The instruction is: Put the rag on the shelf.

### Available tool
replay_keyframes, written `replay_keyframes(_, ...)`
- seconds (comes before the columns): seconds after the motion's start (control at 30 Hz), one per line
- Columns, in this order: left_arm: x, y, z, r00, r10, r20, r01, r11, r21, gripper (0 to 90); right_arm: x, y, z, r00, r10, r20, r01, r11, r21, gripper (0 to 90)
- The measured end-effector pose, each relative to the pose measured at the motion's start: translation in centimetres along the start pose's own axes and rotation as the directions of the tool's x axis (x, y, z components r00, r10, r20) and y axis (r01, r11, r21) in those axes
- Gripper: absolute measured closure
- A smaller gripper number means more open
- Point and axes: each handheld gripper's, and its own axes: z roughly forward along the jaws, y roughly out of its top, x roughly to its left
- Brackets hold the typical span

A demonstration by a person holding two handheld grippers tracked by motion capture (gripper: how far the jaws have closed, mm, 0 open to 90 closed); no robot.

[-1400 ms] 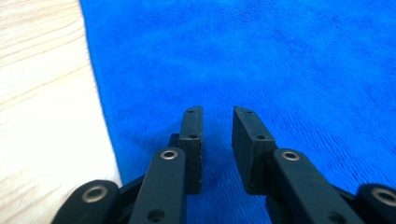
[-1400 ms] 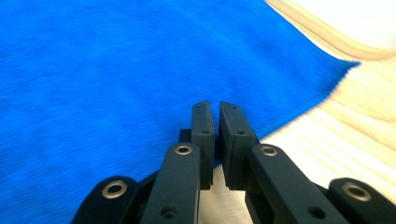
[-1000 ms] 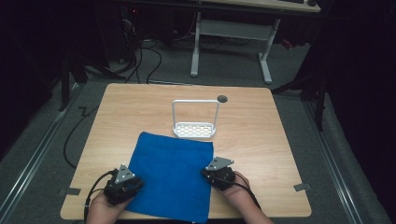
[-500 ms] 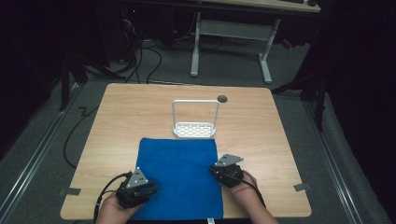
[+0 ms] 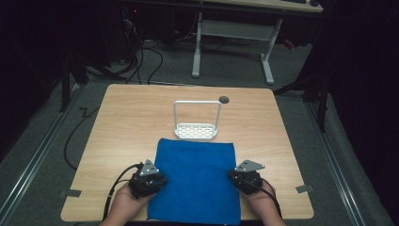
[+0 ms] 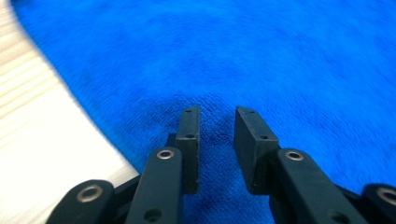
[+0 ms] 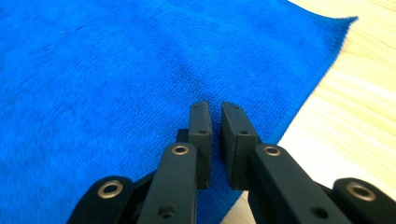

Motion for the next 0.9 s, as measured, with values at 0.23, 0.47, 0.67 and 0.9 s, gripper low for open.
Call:
replay_keyframes(0.23, -0.7, 0.7, 0.3, 0.9990, 0.043, -0.014, -0.043, 0.9990, -0.014, 70.4, -0.8, -0.7, -0.8, 0.9994, 0.028, -0.019, -0.028, 0.999, -0.023, 75.2)
replay_keyframes(0.47, 3.2, 0.7, -0.6, 0.9863, -0.121, -0.113, 0.100, 0.9800, -0.172, 65.2, -2.2, -1.6, -1.7, 0.9949, 0.100, -0.012, -0.101, 0.989, -0.109, 66.4)
replay_keyframes(0.67, 6.1, 1.6, 0.8, 0.9682, -0.170, -0.183, 0.139, 0.9748, -0.175, 67.3, -2.8, -1.6, -1.6, 0.9888, 0.147, -0.024, -0.149, 0.979, -0.140, 64.8)
replay_keyframes(0.9, 8.4, 3.4, 3.2, 0.9455, -0.218, -0.242, 0.183, 0.9700, -0.160, 61.5, -2.5, -1.2, -1.3, 0.9906, 0.131, -0.041, -0.135, 0.981, -0.138, 64.1)
